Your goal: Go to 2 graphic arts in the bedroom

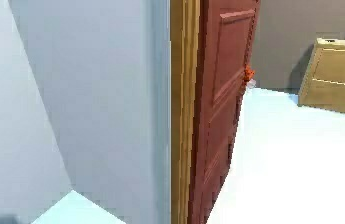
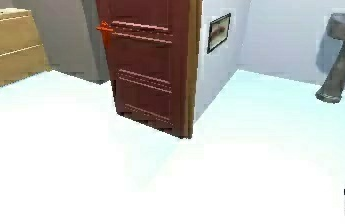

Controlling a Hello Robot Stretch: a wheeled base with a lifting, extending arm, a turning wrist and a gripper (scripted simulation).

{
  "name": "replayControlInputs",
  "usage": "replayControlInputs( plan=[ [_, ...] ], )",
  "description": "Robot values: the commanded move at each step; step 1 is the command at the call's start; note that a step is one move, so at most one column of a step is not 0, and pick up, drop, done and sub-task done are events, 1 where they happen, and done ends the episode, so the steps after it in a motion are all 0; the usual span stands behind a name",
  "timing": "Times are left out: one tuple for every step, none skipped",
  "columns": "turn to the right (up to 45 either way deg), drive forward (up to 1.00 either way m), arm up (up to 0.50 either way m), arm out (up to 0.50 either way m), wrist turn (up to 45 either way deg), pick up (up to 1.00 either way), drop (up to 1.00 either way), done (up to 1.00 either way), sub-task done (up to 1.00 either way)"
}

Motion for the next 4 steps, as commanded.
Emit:
replayControlInputs(
  plan=[
    [45.0, 0.0, 0.0, 0.0, 0.0, 0.0, 0.0, 0.0, 0.0],
    [39.0, 0.0, 0.0, 0.0, 0.0, 0.0, 0.0, 0.0, 0.0],
    [0.0, 0.5, 0.0, 0.0, 0.0, 0.0, 0.0, 0.0, 0.0],
    [-36.0, 0.0, 0.0, 0.0, 0.0, 0.0, 0.0, 0.0, 0.0]
  ],
)
